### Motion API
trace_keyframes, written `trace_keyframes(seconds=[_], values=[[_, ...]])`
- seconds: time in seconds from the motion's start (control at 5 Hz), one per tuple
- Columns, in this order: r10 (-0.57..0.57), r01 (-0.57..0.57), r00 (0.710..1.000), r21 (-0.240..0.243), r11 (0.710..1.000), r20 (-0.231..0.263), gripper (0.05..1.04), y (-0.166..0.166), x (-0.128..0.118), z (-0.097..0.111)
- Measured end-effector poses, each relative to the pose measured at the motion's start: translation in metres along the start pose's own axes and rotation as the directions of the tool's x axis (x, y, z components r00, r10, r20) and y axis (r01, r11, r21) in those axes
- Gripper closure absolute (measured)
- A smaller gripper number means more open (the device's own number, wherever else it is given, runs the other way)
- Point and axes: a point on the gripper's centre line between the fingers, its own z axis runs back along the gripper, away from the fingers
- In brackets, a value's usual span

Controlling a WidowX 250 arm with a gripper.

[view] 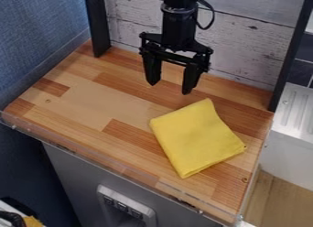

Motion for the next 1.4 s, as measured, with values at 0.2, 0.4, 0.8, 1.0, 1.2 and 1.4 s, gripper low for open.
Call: trace_keyframes(seconds=[0.2, 0.4, 0.8, 1.0, 1.2, 1.4], values=[[-0.049, 0.049, 0.999, 0.0, 0.999, -0.023, 0.086, -0.001, -0.008, -0.01], [-0.159, 0.159, 0.987, 0.002, 0.987, 0.004, 0.088, -0.01, -0.017, -0.01], [-0.373, 0.372, 0.924, 0.028, 0.928, 0.079, 0.092, -0.028, -0.023, -0.005], [-0.46, 0.458, 0.884, 0.04, 0.888, 0.089, 0.091, -0.038, -0.025, -0.01], [-0.529, 0.526, 0.844, 0.049, 0.849, 0.093, 0.154, -0.043, -0.026, -0.013], [-0.578, 0.576, 0.809, 0.055, 0.816, 0.103, 0.439, -0.049, -0.025, -0.013]])
